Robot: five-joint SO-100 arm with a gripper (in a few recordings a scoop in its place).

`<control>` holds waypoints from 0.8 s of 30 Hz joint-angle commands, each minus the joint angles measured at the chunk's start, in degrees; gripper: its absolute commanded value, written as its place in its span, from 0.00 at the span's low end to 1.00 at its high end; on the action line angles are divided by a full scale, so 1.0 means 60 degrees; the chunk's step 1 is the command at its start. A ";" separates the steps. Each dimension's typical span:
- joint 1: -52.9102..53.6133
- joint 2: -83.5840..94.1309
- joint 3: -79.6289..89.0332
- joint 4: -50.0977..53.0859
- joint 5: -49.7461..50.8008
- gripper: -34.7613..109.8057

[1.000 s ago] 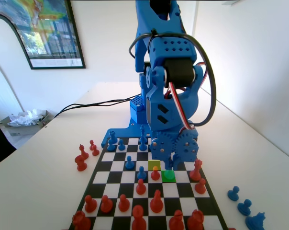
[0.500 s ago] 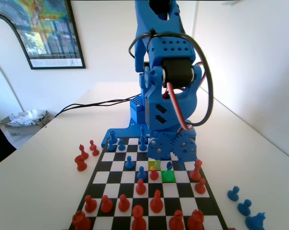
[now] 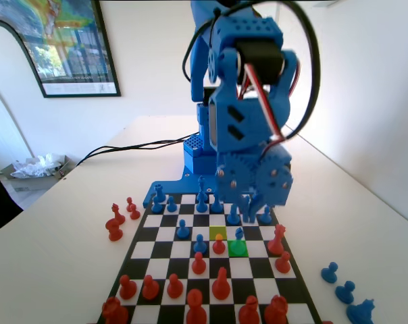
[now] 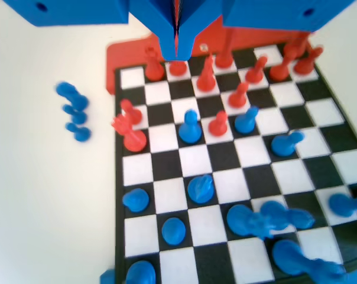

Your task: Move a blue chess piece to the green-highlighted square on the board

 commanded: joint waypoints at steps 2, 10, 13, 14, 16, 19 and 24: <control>0.0117 0.2139 -0.1011 0.1597 -0.0820 0.25; 0.0249 0.5127 -0.1875 0.4497 -0.2813 0.25; 0.0190 0.6226 -0.2051 0.5420 -0.3311 0.25; 0.0161 0.6562 -0.2080 0.5713 -0.3486 0.25; 0.0117 0.7222 -0.2109 0.6182 -0.3633 0.25; 0.0132 0.8364 -0.1743 0.6431 -0.3999 0.25; 0.0396 1.0005 -0.0776 0.6650 -0.4263 0.25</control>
